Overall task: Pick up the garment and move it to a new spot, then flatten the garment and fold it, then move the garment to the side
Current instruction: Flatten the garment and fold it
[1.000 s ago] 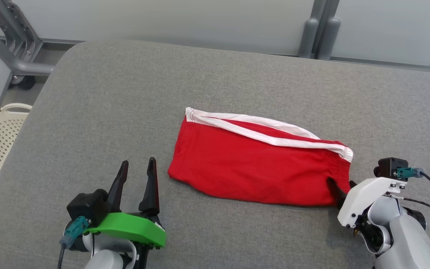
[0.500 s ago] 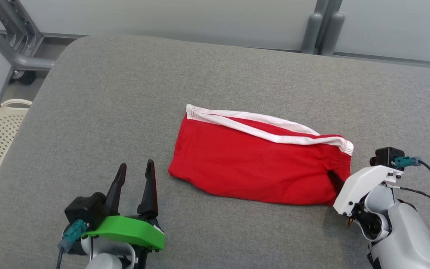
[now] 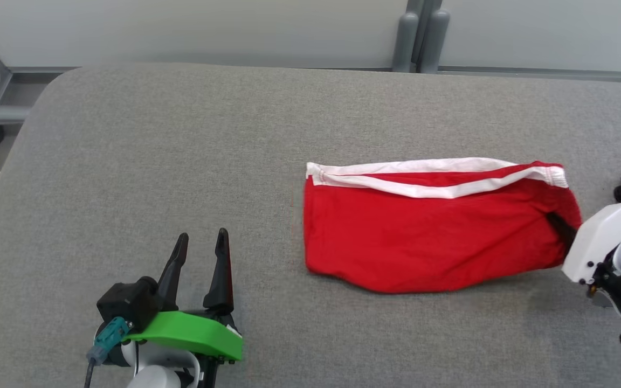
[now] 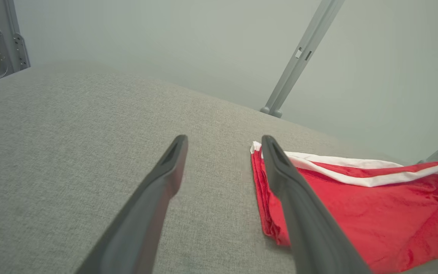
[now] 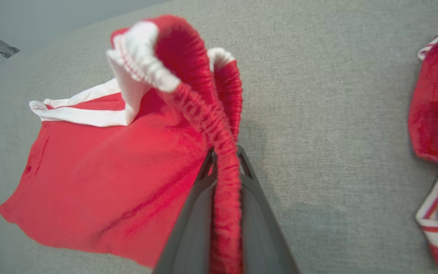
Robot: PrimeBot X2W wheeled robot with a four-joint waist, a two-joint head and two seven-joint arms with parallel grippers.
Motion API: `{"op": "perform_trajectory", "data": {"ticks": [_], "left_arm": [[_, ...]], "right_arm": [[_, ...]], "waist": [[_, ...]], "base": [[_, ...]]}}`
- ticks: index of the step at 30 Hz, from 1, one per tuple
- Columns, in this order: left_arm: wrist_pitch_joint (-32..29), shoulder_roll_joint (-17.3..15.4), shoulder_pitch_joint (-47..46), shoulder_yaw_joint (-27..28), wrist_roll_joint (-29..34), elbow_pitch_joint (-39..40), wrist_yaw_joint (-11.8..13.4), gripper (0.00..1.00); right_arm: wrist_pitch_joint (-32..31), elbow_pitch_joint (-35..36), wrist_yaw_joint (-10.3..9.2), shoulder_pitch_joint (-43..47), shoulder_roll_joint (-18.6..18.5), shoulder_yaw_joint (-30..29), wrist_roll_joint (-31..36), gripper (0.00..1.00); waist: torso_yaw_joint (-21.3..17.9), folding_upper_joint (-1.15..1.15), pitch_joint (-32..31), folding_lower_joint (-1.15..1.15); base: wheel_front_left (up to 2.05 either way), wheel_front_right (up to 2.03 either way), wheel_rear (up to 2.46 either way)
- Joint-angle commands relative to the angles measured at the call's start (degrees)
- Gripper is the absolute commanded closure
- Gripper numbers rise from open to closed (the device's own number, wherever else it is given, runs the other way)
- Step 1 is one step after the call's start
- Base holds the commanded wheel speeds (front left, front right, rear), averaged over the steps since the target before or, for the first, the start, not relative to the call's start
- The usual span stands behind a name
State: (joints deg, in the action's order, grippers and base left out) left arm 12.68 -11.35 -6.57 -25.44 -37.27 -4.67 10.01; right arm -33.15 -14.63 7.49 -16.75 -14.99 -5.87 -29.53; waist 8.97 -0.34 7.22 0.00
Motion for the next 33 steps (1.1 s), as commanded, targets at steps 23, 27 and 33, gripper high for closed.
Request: {"op": "perform_trajectory", "data": {"ticks": [23, 27, 33], "left_arm": [[-0.35, 0.60, -0.31, -2.07, -0.63, 0.91, -0.88, 0.00], [-0.47, 0.64, -0.22, -2.51, -0.78, 1.01, -1.05, 0.00], [-0.58, 1.04, -0.23, -3.27, -0.83, 1.30, -1.36, 0.00]], "right_arm": [[-12.88, 11.45, 0.00, -0.37, 5.60, -1.41, -1.74, 1.00], [-14.04, 11.62, 0.00, -1.69, 7.91, 0.53, -1.91, 1.00], [-13.61, 9.46, 0.00, -3.72, 10.26, 3.86, -0.25, 1.00]], "waist": [[-2.89, 0.34, -1.28, 0.00], [-2.02, 0.34, -1.79, 0.00], [0.02, 0.34, -2.40, 0.00]], "base": [[0.00, 0.00, 0.00], [0.00, 0.00, 0.00], [0.00, 0.00, 0.00]]}}
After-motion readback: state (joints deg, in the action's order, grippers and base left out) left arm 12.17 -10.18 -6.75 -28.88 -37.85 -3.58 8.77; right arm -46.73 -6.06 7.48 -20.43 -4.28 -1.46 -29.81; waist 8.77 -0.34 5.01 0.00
